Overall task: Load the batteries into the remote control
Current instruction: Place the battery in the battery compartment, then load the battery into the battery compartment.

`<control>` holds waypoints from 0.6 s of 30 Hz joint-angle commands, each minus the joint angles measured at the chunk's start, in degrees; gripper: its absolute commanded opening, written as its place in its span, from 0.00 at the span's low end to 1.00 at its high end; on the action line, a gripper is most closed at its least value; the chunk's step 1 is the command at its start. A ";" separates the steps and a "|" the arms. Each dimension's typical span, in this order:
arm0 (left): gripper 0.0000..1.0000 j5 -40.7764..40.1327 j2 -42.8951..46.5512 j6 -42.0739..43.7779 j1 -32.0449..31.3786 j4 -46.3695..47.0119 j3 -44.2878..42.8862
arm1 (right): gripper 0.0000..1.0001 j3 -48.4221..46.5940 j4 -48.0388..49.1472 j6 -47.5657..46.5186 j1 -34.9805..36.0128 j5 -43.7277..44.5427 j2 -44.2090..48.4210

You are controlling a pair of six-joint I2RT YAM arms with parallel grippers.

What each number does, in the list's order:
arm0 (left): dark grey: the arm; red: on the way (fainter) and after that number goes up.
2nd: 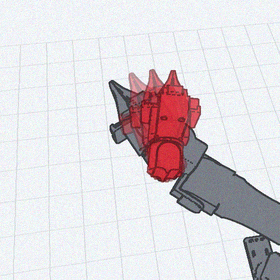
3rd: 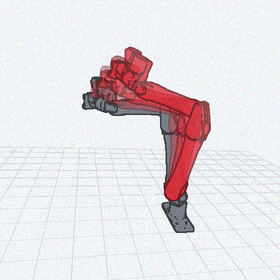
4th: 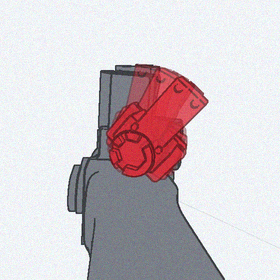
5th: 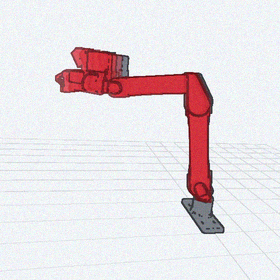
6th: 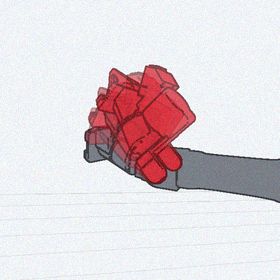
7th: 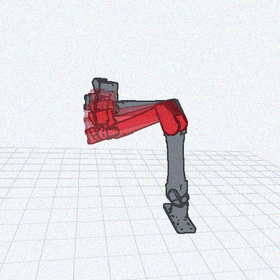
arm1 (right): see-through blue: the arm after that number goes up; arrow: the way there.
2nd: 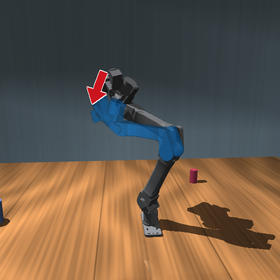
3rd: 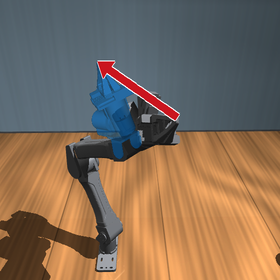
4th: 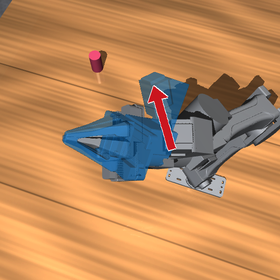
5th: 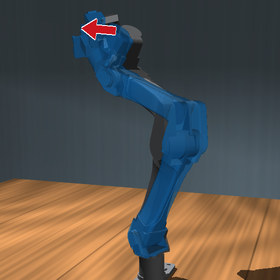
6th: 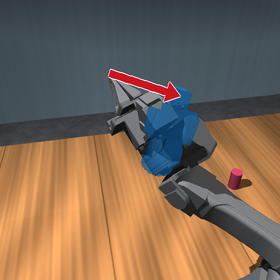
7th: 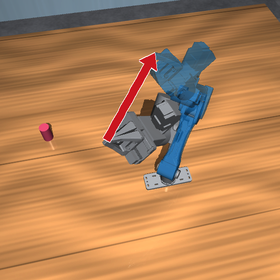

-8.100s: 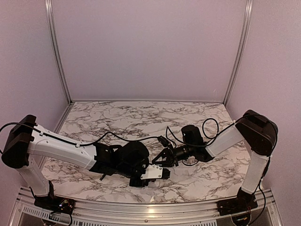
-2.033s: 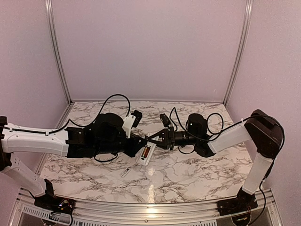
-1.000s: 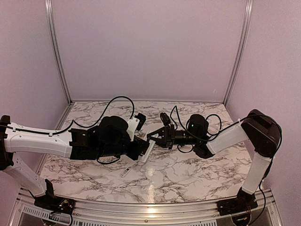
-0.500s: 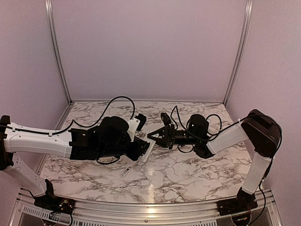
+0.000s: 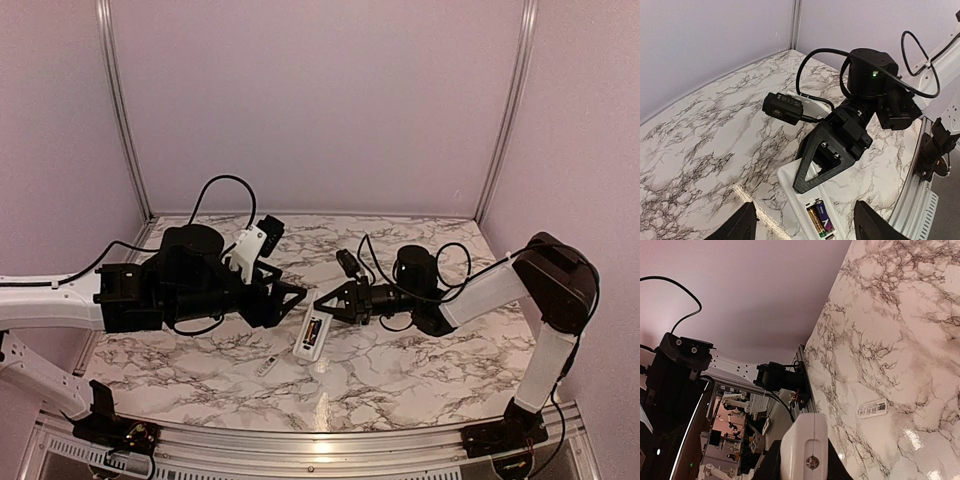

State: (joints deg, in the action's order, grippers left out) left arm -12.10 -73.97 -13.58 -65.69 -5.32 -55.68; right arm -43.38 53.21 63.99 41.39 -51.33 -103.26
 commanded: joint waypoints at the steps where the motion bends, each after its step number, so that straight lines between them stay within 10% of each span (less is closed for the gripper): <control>1: 0.70 5.55 4.39 11.19 0.15 -0.96 2.41 | 0.00 -2.23 -6.92 -8.09 -0.17 -3.91 0.66; 18: 0.35 13.62 -1.85 38.11 -5.05 -2.45 4.87 | 0.00 -6.89 -22.01 -19.17 2.94 -6.82 1.62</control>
State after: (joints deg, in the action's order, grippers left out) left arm 1.50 -73.21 18.74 -69.45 -6.72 -50.59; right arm -47.33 35.11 47.94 43.33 -57.65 -103.22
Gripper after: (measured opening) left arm 0.367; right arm 0.189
